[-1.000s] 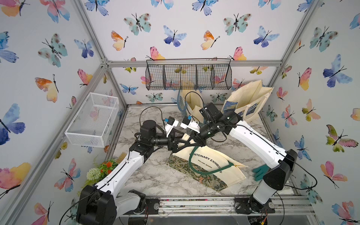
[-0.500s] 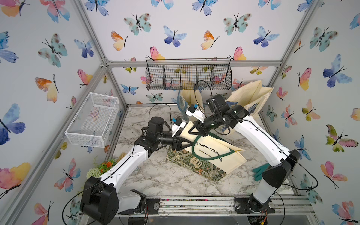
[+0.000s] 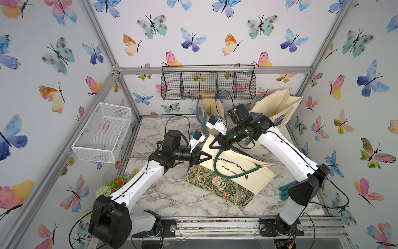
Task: Put away the canvas bag
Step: Press the canvas bag.
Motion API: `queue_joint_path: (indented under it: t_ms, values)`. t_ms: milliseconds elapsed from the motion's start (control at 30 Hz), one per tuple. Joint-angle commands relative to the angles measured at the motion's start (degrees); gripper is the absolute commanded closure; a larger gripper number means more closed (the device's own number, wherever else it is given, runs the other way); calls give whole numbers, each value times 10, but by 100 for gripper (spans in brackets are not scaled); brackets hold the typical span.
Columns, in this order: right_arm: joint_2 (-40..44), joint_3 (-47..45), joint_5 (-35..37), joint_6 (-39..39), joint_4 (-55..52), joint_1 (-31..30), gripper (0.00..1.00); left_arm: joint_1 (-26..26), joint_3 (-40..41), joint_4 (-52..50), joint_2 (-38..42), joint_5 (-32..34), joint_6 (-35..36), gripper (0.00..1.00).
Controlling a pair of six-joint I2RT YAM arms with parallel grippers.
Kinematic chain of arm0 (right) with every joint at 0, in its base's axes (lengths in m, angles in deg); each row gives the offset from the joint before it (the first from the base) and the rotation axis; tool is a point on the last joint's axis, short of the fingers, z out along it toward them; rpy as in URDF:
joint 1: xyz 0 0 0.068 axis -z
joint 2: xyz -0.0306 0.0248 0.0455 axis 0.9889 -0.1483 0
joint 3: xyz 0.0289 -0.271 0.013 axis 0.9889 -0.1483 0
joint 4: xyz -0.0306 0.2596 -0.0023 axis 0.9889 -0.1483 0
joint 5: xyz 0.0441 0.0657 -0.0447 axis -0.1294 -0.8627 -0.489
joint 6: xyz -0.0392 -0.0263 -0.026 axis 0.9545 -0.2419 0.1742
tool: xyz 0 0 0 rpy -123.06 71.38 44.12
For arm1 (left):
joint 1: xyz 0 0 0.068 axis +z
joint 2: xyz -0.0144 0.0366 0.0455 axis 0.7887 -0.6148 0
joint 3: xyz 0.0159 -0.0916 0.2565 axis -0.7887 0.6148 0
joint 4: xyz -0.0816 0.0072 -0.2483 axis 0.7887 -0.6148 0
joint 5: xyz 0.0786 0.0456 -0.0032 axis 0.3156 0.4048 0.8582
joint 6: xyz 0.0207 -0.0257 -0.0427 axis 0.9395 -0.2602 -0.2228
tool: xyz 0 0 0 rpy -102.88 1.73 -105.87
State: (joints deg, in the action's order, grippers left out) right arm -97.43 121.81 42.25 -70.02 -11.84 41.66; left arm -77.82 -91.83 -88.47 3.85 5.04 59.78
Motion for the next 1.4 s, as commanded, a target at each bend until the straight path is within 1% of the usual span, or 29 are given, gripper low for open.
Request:
queue_joint_path:
  t_ms: [0,33,67,100,133,167,200,267,300,333,367,433,467,500,600,633,667,733,767,867,900,933,967,1067,1167,1200,1267,1300,1367]
  values:
    - [17,29,81,-14,67,13,98,-6,7,-29,-1,-24,9,100]
    - [19,30,91,-16,71,14,98,-7,9,-28,-1,-28,10,89]
    - [22,30,97,-19,74,15,98,-7,10,-29,-2,-27,9,58]
    - [25,30,104,-22,79,15,98,-6,12,-28,-2,-22,7,34]
    - [29,30,110,-26,83,17,98,-7,14,-26,-1,-22,6,32]
    - [32,29,116,-28,87,17,98,-7,15,-24,-1,-22,7,34]
    - [35,28,123,-31,90,18,98,-8,18,-23,0,-21,6,48]
    - [42,26,139,-35,98,19,98,-8,19,-23,-3,-24,6,89]
    - [45,24,146,-37,101,20,98,-7,19,-25,-6,-28,6,98]
    - [49,22,151,-38,106,20,98,-9,19,-25,-9,-30,5,98]
    - [53,19,156,-40,109,21,98,-9,19,-26,-11,-31,3,89]
    - [60,18,168,-48,117,24,98,-13,19,-25,-15,-31,1,31]
    - [62,17,173,-51,121,25,98,-16,21,-25,-15,-31,1,25]
    - [65,18,178,-55,125,27,98,-19,21,-25,-16,-34,2,29]
    - [65,24,185,-63,127,33,98,-24,19,-28,-21,-41,7,86]
    - [64,28,186,-66,126,35,98,-25,17,-30,-25,-43,7,91]
    - [62,32,186,-67,125,37,98,-25,15,-31,-28,-43,7,86]
    - [60,37,186,-72,125,39,98,-27,15,-31,-31,-38,4,41]
    - [59,40,185,-75,125,41,98,-29,16,-31,-31,-38,5,40]
    - [56,51,186,-81,126,46,98,-32,18,-31,-29,-37,7,72]
    - [56,54,187,-83,125,49,98,-32,20,-32,-29,-38,7,71]
    - [55,58,190,-85,125,51,98,-32,20,-33,-29,-37,8,58]
    - [54,61,191,-86,125,53,98,-33,20,-33,-29,-35,8,54]
    - [49,72,190,-87,121,60,98,-34,23,-34,-29,-35,10,66]
    - [44,83,190,-87,116,64,98,-33,24,-35,-28,-28,8,43]
    - [44,83,189,-87,117,64,98,-33,25,-34,-28,-29,10,48]
    - [44,83,185,-88,117,65,98,-34,25,-36,-27,-28,12,69]
    - [43,84,183,-88,116,65,98,-35,25,-37,-27,-24,11,69]
    - [42,82,182,-87,115,65,98,-34,25,-38,-27,-18,11,45]
